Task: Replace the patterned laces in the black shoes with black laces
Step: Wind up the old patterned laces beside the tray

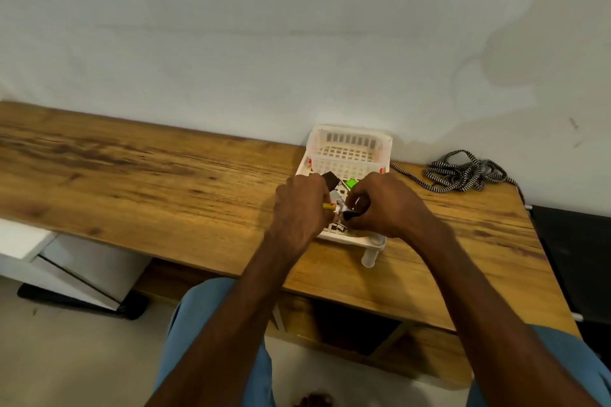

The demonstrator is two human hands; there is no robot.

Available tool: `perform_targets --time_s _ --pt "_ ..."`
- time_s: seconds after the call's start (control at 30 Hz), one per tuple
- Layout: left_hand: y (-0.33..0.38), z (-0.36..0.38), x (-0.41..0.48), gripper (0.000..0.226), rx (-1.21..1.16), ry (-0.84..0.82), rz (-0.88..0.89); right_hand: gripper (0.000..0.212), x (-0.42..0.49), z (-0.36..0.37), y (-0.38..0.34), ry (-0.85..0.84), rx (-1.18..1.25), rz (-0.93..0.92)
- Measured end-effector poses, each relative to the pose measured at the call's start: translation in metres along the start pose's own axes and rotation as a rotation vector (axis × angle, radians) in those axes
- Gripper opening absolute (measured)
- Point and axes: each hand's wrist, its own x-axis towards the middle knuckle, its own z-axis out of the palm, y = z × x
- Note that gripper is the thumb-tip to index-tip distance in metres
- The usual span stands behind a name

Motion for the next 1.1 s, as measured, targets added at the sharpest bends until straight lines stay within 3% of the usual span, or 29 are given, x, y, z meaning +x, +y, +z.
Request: perform_targets --time_s 0.23,0.37,0.47,0.83,1.1 --pt "-0.003 -0.006 0.000 0.041 0.071 -0.032 0.055 0.033 -0.001 0.002 0.000 -0.008 -0.070 -0.018" --pt "-0.008 -0.013 -0.002 0.040 -0.111 0.007 0.081 0.033 -0.006 -0.004 0.010 0.016 -0.022 -0.003" --pt "-0.013 -0.014 0.000 0.028 -0.232 -0.001 0.074 0.020 -0.007 -0.008 0.017 0.026 0.021 0.000" --pt "-0.023 -0.001 0.009 0.007 -0.165 0.046 0.091 0.012 -0.009 -0.002 0.020 -0.032 0.204 -0.078" --pt "0.001 0.010 0.012 0.009 -0.367 0.229 0.170 0.009 -0.023 -0.016 0.038 0.318 0.305 0.008"
